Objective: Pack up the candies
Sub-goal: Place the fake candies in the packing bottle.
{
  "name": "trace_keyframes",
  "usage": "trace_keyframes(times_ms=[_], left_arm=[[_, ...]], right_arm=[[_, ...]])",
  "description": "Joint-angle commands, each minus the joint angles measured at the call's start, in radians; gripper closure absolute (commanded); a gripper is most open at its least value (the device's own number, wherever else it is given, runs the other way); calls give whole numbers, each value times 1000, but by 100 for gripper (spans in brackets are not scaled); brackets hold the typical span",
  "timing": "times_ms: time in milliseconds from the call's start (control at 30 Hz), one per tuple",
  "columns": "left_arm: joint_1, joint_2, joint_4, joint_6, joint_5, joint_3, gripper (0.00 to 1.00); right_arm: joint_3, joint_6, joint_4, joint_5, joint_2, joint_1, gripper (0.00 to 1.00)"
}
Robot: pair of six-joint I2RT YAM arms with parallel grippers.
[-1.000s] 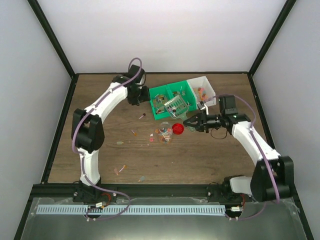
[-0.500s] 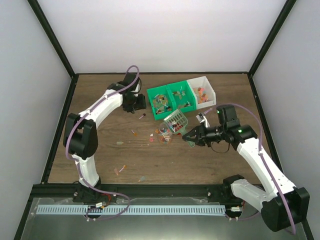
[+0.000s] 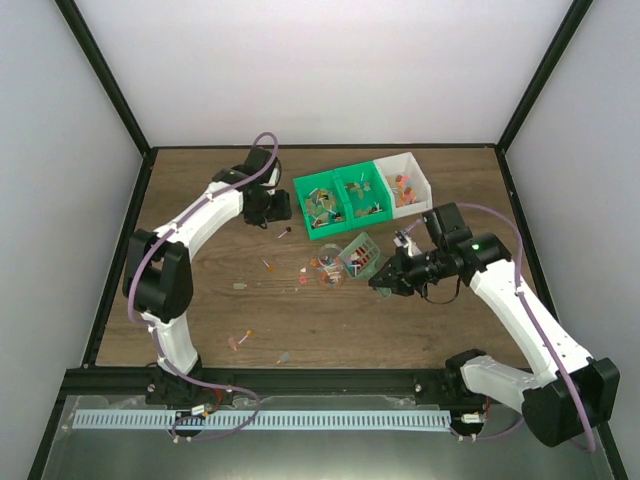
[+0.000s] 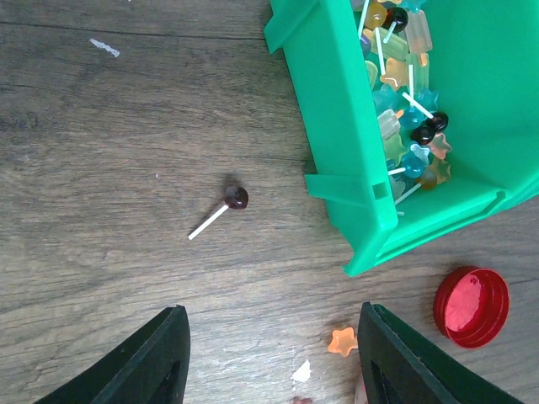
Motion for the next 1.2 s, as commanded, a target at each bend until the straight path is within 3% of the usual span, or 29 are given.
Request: trace_keyframes(times_ms=[0,333,567,1167], left_arm=[[2,-35,19,15,-9,-21,43],[2,-40,23,23,-31,-36,43],[2,-45,23,27,-30,-45,44],[2,-48,41,37,-12,-59,43]], right_arm=[[87,-31,-93,61,28,16,99],[210,-9,-181,163,130,142,99],[313,-24,-277,241,189,158,99],[393,76,-286,177,249,179,99]])
